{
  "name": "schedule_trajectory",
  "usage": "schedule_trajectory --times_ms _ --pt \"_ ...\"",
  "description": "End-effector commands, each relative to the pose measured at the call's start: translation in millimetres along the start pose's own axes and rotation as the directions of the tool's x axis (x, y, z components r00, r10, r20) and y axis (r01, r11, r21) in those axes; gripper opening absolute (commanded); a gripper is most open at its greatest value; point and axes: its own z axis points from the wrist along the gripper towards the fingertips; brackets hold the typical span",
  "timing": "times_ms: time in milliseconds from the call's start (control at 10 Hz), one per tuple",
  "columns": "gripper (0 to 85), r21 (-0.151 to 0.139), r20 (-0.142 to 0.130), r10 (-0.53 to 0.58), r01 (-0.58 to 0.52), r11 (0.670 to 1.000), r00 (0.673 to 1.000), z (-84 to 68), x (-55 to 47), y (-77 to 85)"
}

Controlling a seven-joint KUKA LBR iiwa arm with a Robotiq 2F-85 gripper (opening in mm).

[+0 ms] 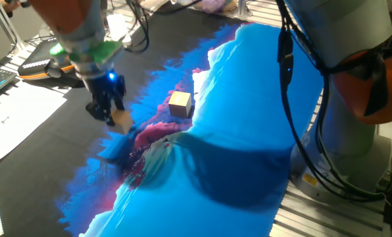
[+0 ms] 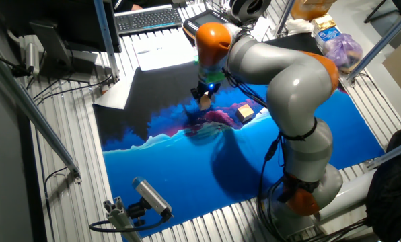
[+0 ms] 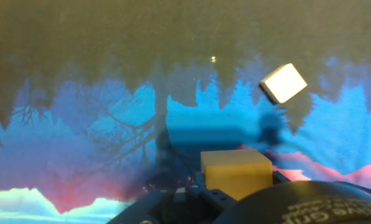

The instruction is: Pick up one small block

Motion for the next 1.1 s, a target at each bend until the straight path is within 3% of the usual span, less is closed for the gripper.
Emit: schedule_trajectory --times_ms 0,200,400,1000 --pt "0.0 0.002 0.003 0.002 -0.002 1.000 1.000 -50.7 2.3 -1.8" --pt "0.0 -0.004 -0.002 -0.018 0.018 1.000 1.000 -72.4 3.4 -14.6" --pt "0.0 0.001 -0.001 -0.027 0.027 1.000 1.000 -81.4 7.0 -22.6" --pt "0.0 0.014 -0.009 -0.030 0.030 0.999 0.999 -81.5 10.8 -25.8"
